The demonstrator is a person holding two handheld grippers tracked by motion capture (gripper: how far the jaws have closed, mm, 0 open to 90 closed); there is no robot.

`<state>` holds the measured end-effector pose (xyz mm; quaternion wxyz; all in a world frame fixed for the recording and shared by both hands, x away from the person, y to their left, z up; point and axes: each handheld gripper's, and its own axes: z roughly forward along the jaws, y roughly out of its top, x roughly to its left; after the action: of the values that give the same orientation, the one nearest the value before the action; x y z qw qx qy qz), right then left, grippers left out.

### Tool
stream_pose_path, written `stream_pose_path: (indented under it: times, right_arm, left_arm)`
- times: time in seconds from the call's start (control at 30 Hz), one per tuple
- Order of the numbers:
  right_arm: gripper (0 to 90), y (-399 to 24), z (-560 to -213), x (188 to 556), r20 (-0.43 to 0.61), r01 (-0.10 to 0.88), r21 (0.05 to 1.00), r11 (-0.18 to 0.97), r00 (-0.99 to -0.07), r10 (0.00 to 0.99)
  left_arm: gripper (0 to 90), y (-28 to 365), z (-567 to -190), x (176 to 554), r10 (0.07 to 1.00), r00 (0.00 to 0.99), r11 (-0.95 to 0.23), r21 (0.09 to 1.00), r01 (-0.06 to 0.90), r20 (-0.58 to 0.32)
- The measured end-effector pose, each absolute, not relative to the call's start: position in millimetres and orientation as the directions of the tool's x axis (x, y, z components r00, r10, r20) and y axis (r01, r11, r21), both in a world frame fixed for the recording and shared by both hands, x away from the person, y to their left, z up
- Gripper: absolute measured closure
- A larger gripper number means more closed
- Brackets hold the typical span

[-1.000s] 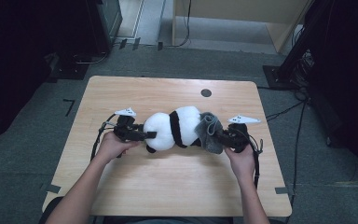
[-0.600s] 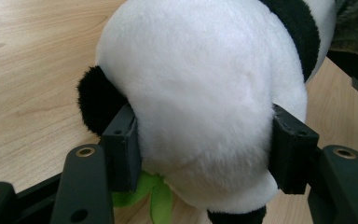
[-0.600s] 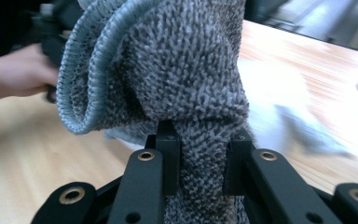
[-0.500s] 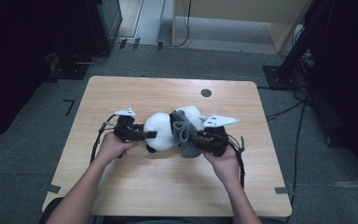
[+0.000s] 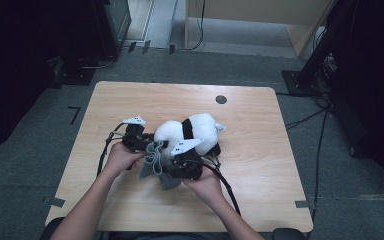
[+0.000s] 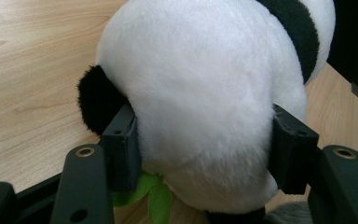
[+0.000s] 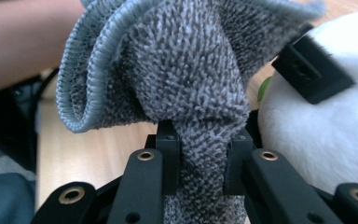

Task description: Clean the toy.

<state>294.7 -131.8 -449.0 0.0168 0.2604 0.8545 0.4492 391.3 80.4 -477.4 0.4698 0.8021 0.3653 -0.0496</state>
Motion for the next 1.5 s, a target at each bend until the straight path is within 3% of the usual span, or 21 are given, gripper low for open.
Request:
stream_pose_path:
  times: [0.17,0.27,0.9,1.5]
  right_arm:
    - [74.0,-139,-469,313,0.178,0.469,0.742,0.479,-0.827,0.533]
    - [73.8,-152,-474,320,0.231,0.499,0.747,0.439,-0.814,0.532]
    - [74.6,-206,-454,317,0.107,0.497,0.754,0.429,-0.737,0.667]
    - [73.8,-266,-440,318,0.184,0.559,0.783,0.272,-0.627,0.757]
  left_arm:
    - [38.2,81,-478,389,0.542,0.732,-0.298,0.72,0.627,-0.414]
    - [38.2,80,-479,388,0.55,0.726,-0.293,0.718,0.631,-0.414]
    - [38.5,82,-479,388,0.547,0.728,-0.3,0.715,0.632,-0.414]
    - [38.6,79,-476,387,0.563,0.716,-0.305,0.702,0.644,-0.412]
